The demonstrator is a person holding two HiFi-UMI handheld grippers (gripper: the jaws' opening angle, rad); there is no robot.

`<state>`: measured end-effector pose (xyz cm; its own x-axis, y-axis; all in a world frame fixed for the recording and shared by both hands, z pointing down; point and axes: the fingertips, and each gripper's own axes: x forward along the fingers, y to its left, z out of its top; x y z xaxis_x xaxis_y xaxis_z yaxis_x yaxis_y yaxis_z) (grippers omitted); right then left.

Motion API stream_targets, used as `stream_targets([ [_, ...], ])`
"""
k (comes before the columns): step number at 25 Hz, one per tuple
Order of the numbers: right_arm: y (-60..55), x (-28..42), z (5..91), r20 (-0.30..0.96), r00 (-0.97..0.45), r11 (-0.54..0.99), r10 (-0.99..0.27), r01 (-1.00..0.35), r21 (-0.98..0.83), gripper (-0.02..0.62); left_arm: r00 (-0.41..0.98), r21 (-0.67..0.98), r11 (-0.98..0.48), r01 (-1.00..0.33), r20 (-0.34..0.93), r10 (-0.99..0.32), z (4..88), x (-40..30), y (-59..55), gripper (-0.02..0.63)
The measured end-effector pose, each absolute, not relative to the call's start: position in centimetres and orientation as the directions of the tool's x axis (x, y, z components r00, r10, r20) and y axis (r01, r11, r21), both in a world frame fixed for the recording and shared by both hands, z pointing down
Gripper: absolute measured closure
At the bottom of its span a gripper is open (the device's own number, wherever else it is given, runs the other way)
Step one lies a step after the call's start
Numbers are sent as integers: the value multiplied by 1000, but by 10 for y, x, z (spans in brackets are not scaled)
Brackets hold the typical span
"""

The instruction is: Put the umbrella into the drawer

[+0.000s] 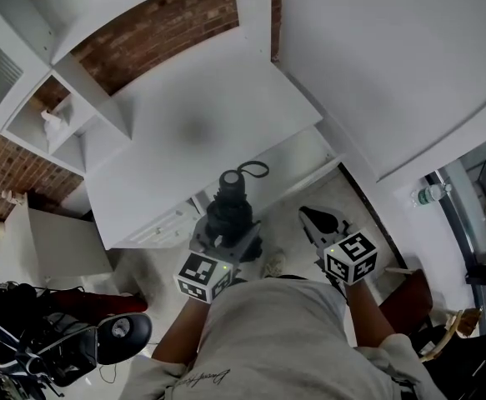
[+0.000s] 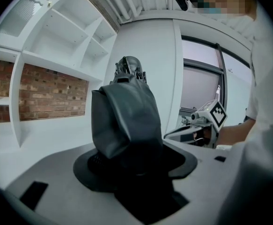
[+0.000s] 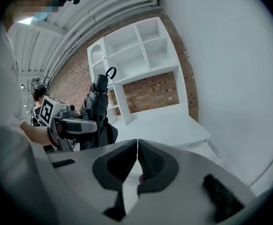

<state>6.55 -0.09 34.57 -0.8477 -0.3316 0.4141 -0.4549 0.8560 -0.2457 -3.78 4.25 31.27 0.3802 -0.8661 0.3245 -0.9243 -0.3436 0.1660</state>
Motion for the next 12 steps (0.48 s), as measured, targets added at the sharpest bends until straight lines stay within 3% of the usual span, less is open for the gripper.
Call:
stream_targets([
  [12, -20, 66, 352, 413, -849, 852, -330, -457, -258, 568, 388, 164, -353, -921, 335, -858, 317, -39, 21, 319],
])
